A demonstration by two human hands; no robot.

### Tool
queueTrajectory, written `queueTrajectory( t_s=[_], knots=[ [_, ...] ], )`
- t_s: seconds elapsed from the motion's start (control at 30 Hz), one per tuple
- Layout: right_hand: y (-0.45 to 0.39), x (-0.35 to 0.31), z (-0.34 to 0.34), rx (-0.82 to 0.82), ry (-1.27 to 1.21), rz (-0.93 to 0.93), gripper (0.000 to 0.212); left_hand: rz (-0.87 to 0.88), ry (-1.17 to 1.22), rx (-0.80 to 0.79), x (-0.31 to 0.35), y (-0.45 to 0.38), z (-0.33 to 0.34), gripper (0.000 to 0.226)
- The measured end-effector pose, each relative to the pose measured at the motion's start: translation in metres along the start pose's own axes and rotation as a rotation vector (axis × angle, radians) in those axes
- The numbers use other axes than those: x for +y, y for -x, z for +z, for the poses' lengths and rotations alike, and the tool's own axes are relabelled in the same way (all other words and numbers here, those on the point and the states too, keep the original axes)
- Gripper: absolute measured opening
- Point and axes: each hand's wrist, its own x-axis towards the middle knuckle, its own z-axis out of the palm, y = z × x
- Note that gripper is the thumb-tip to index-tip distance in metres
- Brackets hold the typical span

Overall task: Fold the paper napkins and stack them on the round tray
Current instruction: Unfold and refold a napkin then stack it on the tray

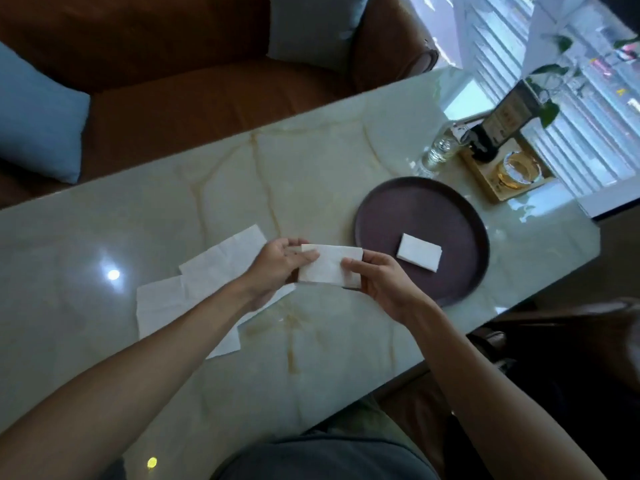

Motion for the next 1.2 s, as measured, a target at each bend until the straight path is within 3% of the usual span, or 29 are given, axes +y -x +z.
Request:
queueTrajectory(
  t_s=[0.13,0.23,0.4,0.77,1.2],
  knots=[
    [-0.003,-0.001,-0.061,0.192,0.064,0.041,0.018,-0.085,-0.071,0.052,-0.027,-0.044,0.061,0.004],
    [-0.01,0.002,-0.104,0.393,0.166,0.038,0.021,-0.032,-0.182,0.107,-0.038,-0.081,0.106,0.011],
    [-0.027,0.002,-0.168,0.569,0.188,0.056,0.03,0.134,-0.359,0.205,-0.049,-0.134,0.175,0.014],
    [-0.066,0.02,-0.23,0.715,0.174,0.166,0.015,0.0,-0.549,0.239,-0.071,-0.201,0.219,0.026],
    [-0.075,0.03,-0.24,0.728,0.371,0.192,0.013,0.036,-0.719,0.257,-0.081,-0.208,0.219,0.02]
  ],
)
